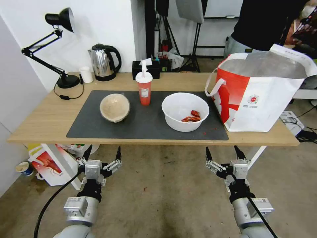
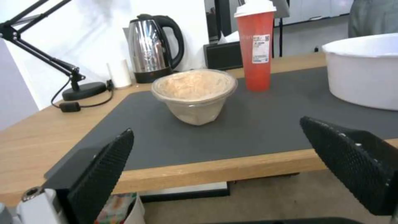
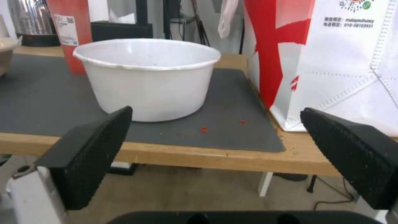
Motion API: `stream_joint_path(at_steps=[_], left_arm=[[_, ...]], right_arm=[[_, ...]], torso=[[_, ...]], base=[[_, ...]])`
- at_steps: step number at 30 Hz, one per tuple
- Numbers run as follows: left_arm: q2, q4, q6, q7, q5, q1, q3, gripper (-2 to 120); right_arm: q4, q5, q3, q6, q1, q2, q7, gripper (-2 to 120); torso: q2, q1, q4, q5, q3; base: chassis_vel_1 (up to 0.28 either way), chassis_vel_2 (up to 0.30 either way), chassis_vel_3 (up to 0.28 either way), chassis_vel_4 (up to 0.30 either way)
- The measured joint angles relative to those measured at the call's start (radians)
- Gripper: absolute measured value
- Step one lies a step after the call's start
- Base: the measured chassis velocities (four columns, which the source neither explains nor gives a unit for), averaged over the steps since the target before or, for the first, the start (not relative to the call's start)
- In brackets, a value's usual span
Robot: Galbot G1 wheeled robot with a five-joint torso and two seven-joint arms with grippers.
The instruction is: Pick up the trash from the table and place it into the takeout bag.
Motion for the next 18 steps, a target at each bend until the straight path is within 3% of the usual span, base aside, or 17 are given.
stream_joint_path(at_steps=[15,18], left_arm=[[0.000,0.000,0.000,0.000,0.000,0.000,0.000,100],[0.000,0.000,0.000,0.000,0.000,0.000,0.000,100]], right_arm=[[0.001,0.011,0.000,-0.011,0.013,-0.019,-0.002,100],[0.005,0.058,0.005,-0.068,0.072,-0.102,-0.017,100]], torso=[[0.000,0.000,-0.0002,0.0003,0.000],[0.000,0.000,0.0001,0.0002,0.000]], base=[[0.000,0.000,0.000,0.000],[0.000,0.000,0.000,0.000]])
